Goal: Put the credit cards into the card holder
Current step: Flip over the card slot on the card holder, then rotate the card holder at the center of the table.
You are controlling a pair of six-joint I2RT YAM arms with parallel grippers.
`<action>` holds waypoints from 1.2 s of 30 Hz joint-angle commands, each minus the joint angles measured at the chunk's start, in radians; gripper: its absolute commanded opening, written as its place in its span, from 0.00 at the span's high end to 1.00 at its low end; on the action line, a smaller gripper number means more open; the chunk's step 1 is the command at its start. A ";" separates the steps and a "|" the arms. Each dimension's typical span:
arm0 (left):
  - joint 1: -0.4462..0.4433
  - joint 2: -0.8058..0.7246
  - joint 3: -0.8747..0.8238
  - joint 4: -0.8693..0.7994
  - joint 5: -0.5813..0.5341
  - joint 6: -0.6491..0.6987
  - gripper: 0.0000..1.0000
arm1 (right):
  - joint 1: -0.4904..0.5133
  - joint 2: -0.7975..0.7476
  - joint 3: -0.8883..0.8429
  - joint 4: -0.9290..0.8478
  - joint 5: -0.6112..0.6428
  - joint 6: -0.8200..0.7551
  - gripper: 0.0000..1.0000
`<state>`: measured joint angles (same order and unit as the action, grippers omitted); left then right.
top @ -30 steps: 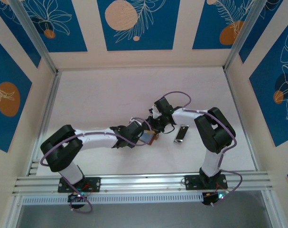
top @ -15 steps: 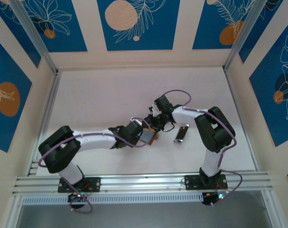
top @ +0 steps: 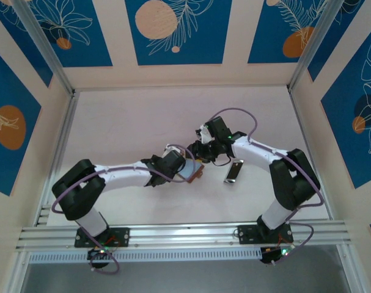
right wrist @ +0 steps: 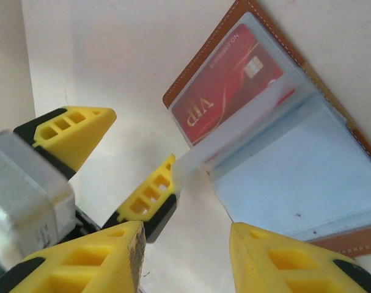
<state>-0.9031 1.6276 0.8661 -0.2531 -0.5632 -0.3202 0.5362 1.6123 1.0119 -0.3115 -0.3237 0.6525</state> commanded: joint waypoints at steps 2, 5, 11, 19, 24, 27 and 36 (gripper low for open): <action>0.037 0.035 0.046 -0.049 -0.030 -0.032 0.33 | 0.026 -0.029 -0.019 -0.093 0.070 -0.025 0.59; 0.059 0.049 0.057 -0.053 -0.010 -0.033 0.33 | 0.056 -0.042 -0.033 -0.085 0.112 -0.016 0.59; 0.145 0.072 0.073 -0.066 0.089 -0.067 0.33 | 0.116 0.061 0.009 -0.094 0.181 0.007 0.67; 0.262 0.000 0.034 -0.063 0.203 -0.138 0.32 | 0.219 0.236 0.089 -0.104 0.301 0.039 0.82; 0.265 -0.068 0.034 -0.103 0.225 -0.111 0.32 | 0.215 0.240 0.062 -0.144 0.349 0.062 0.85; 0.253 -0.124 0.040 -0.116 0.269 -0.079 0.32 | 0.209 0.210 0.022 -0.190 0.384 0.046 0.84; 0.142 -0.094 0.177 -0.153 0.420 -0.007 0.31 | 0.072 0.132 -0.063 -0.255 0.367 -0.076 0.83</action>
<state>-0.7334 1.5055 0.9905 -0.3752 -0.2203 -0.3634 0.6514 1.7481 0.9966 -0.4469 -0.0010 0.6323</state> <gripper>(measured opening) 0.688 0.167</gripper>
